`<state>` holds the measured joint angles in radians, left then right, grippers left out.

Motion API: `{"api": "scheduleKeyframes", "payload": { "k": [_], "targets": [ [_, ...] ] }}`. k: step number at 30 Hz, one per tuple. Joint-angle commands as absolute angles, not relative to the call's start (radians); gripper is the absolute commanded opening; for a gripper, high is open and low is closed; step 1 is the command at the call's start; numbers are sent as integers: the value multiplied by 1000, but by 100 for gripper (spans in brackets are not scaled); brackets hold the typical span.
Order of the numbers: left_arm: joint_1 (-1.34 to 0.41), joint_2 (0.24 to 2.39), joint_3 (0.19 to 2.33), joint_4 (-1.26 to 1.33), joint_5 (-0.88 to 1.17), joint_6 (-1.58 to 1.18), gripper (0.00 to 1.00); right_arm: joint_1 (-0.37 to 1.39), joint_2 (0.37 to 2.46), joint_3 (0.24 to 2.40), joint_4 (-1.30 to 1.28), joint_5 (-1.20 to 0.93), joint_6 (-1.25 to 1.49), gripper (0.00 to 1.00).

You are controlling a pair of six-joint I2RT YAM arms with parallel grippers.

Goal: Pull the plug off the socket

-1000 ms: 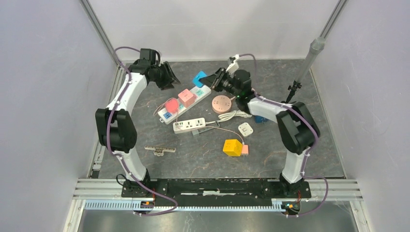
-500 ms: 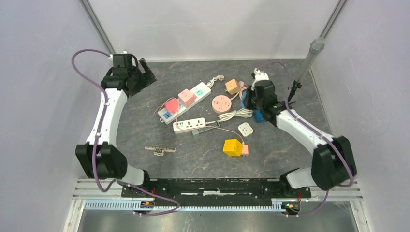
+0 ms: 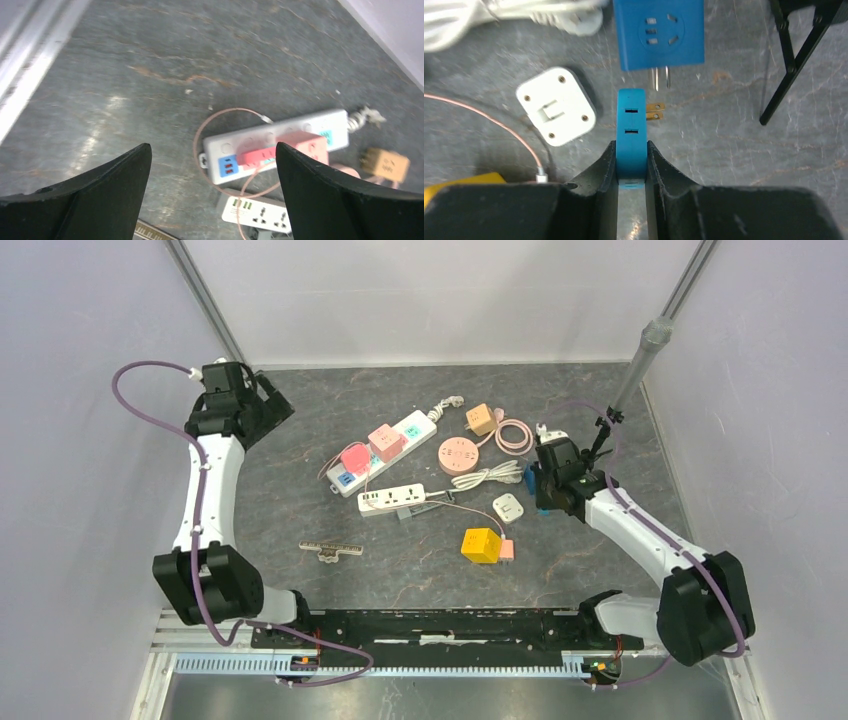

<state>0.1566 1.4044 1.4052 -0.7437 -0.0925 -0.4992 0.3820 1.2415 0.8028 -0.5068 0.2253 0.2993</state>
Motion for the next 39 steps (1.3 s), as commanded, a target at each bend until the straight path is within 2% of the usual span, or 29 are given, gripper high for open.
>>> {"api": "scheduleKeyframes", "payload": {
  "k": [1,4,8,10,12,14,17,22,28,33,39],
  "targets": [
    [153,1415,1360,-622,173,-515,100,379,1279,782,-575,275,261,0],
    [153,1427,1339,-596,243,-542,100,379,1326,776,-578,294,254,0],
    [153,1438,1332,-595,279,-548,100,379,1385,773,-582,314,259,25],
    [153,1444,1329,-596,297,-550,100,379,1393,772,-571,292,267,48],
    [153,1454,1332,-604,316,-553,100,379,1386,777,-548,252,271,74],
    [153,1464,1336,-615,326,-557,100,378,1376,793,-523,216,271,88],
    [153,1469,1336,-622,328,-558,100,379,1381,841,-501,165,255,92],
    [153,1474,1342,-630,340,-546,100,379,1388,938,-444,74,247,93],
    [152,1494,1335,-632,390,-548,100,391,1401,948,-171,-130,290,92],
    [149,1505,1300,-632,423,-557,100,481,1530,1058,-41,-173,306,92],
    [134,1522,1228,-634,424,-557,99,627,1747,1300,35,-146,266,93]
  ]
}}
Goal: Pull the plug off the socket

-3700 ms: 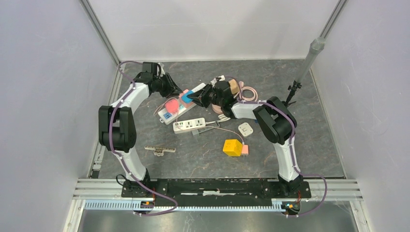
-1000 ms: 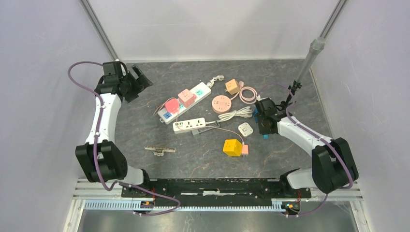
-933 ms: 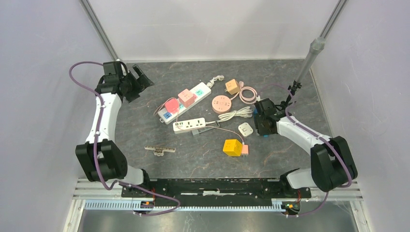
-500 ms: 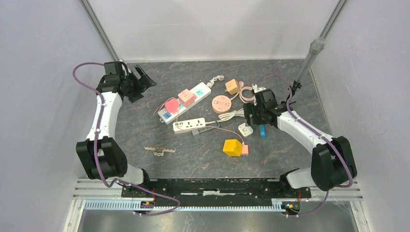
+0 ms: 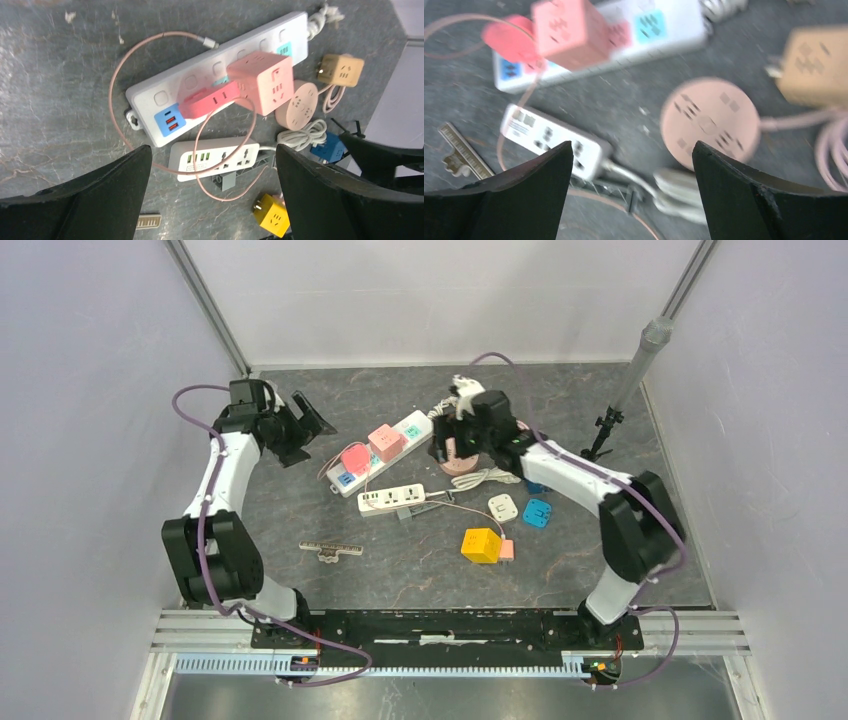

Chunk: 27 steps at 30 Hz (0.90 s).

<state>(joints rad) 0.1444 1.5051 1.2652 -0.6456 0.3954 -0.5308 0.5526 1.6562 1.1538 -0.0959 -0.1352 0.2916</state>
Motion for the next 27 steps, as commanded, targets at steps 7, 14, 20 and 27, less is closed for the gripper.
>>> {"api": "scheduleKeyframes", "payload": {
  "k": [7,14,20,27],
  "targets": [
    [124,1539,1127,-633,390,-567,96,733,1958,1531,57,-72,149,95],
    [115,1607,1097,-618,370,-583,90,748,2072,1589,150,-46,112,90],
    [95,1670,1084,-611,332,-601,84,750,2126,1610,170,-42,83,90],
    [90,1692,1065,-609,211,-586,77,750,2173,1627,190,-103,103,87]
  ]
}}
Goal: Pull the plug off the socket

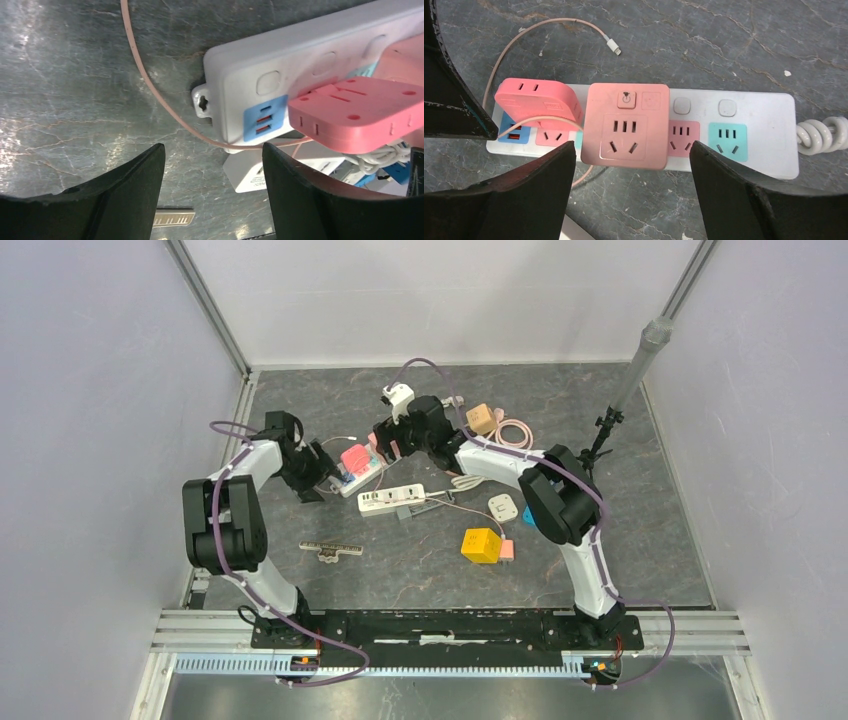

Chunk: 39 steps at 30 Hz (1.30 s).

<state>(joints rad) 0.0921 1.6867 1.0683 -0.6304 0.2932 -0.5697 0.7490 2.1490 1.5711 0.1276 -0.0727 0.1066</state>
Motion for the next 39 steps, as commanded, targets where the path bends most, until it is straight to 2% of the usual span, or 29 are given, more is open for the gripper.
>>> {"api": "scheduleKeyframes", "payload": {
  "k": [1,7,17,26,28,29,30,32,34,36,39],
  "targets": [
    [90,1695,1065,-609,208,-588,76,750,2178,1630,190,-103,107,87],
    [89,1731,1057,-597,212,-596,69,752,2198,1637,204,-65,117,82],
    [80,1765,1051,-597,203,-591,63,752,2217,1638,221,-60,144,69],
    [72,1789,1049,-597,204,-584,57,752,2231,1682,199,-90,143,37],
    [72,1789,1049,-598,203,-583,57,752,2227,1684,198,-100,142,32],
    [72,1789,1049,-597,202,-583,57,752,2228,1683,198,-105,141,33],
    [72,1789,1049,-598,201,-583,57,752,2228,1682,197,-105,138,39],
    [72,1792,1051,-598,201,-583,58,752,2237,1684,191,-91,133,62],
    [72,1793,1056,-603,201,-584,61,752,2260,1707,157,-55,134,75],
    [72,1797,1063,-606,199,-585,64,749,2284,1725,134,-47,139,79],
    [72,1802,1069,-607,204,-587,67,742,2304,1736,143,-80,166,76]
  ]
}}
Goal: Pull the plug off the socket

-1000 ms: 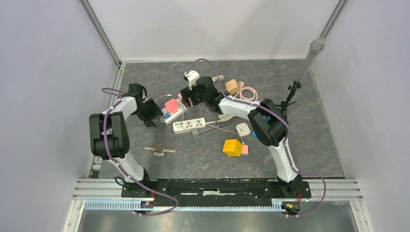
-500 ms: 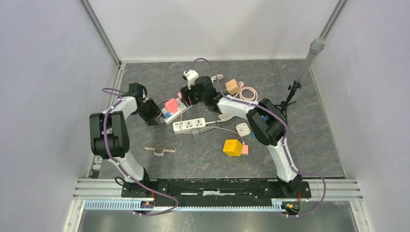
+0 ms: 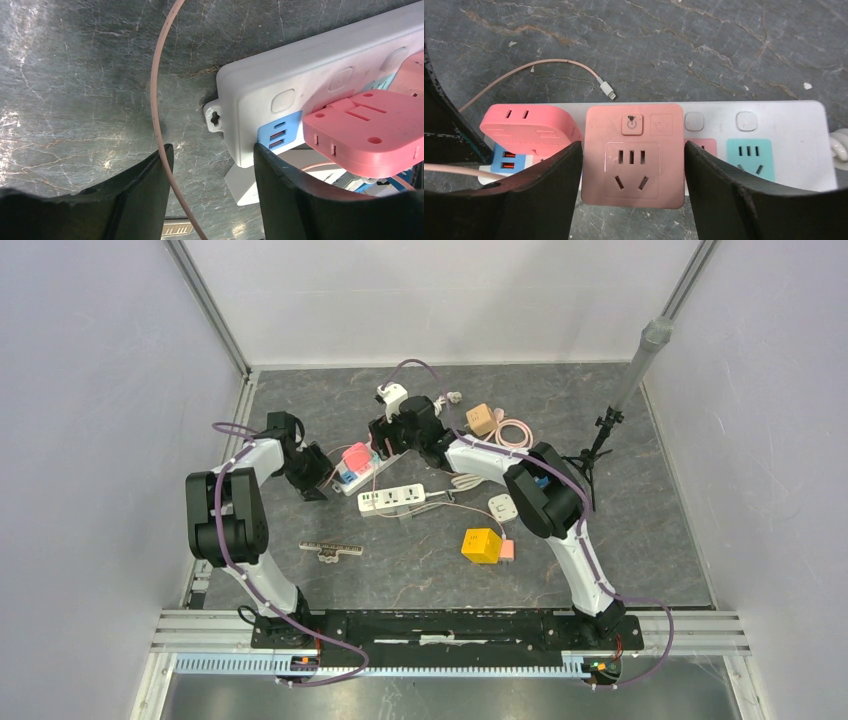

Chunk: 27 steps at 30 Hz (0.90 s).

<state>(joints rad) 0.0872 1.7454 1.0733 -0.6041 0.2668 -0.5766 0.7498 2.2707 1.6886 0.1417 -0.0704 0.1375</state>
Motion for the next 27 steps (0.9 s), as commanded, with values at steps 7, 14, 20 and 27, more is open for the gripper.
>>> {"api": "scheduleKeyframes", "payload": {
  "k": [7,14,20,27],
  "targets": [
    [71,1820,1077,-607,223,-595,69,742,2311,1757,127,-87,161,61],
    [68,1818,1076,-607,207,-605,61,741,2247,1735,173,-142,195,0],
    [46,1792,1065,-607,124,-597,56,695,2214,1737,280,-305,379,0],
    [35,1801,1063,-607,123,-603,54,763,2207,1748,165,-177,170,0]
  ]
}}
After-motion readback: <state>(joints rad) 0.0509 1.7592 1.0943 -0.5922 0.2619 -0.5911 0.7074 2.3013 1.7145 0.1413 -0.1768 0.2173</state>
